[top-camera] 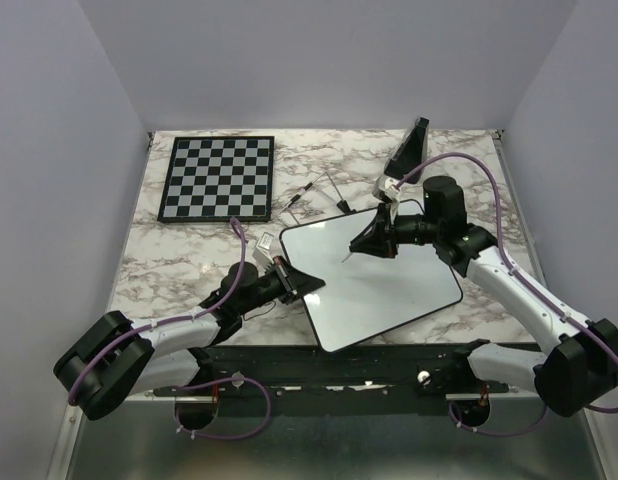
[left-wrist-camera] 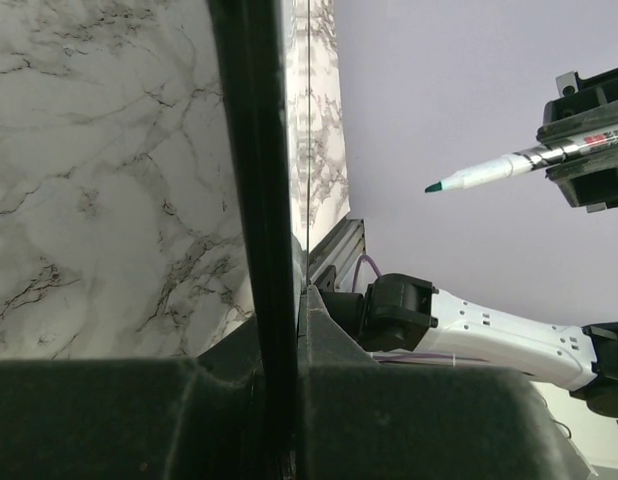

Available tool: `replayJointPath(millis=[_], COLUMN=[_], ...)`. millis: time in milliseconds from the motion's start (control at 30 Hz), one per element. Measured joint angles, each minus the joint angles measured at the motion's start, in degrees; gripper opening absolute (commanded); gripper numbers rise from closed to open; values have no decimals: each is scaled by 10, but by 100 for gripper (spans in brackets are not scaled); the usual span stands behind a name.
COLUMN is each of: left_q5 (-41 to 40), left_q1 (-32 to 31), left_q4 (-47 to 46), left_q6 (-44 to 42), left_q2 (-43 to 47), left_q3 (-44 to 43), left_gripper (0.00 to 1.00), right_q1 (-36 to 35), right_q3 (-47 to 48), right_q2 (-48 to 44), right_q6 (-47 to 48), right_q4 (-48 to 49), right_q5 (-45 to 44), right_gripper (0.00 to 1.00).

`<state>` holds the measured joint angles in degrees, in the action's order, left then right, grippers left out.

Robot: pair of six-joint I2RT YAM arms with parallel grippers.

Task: Write a sentence on the whiteboard

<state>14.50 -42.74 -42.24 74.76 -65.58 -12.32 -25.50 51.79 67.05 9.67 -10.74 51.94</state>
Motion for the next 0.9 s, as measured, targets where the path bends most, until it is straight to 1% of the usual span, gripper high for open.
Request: replayJointPath(millis=[267, 500, 900], left_q5=[-2, -3, -3], left_q1=[-1, -2, -2], left_q4=[9, 12, 12], left_q6=[-4, -6, -6], left_q2=[8, 11, 11], left_q3=[-1, -1, -1], left_gripper=[0, 0, 0], right_q1=[0, 0, -17], right_q3=[42, 49, 47], right_q2=[21, 24, 35], right_q6=[24, 34, 24], right_q4=[-27, -25, 33], right_q5=[-4, -9, -35], right_gripper=[1, 0, 1])
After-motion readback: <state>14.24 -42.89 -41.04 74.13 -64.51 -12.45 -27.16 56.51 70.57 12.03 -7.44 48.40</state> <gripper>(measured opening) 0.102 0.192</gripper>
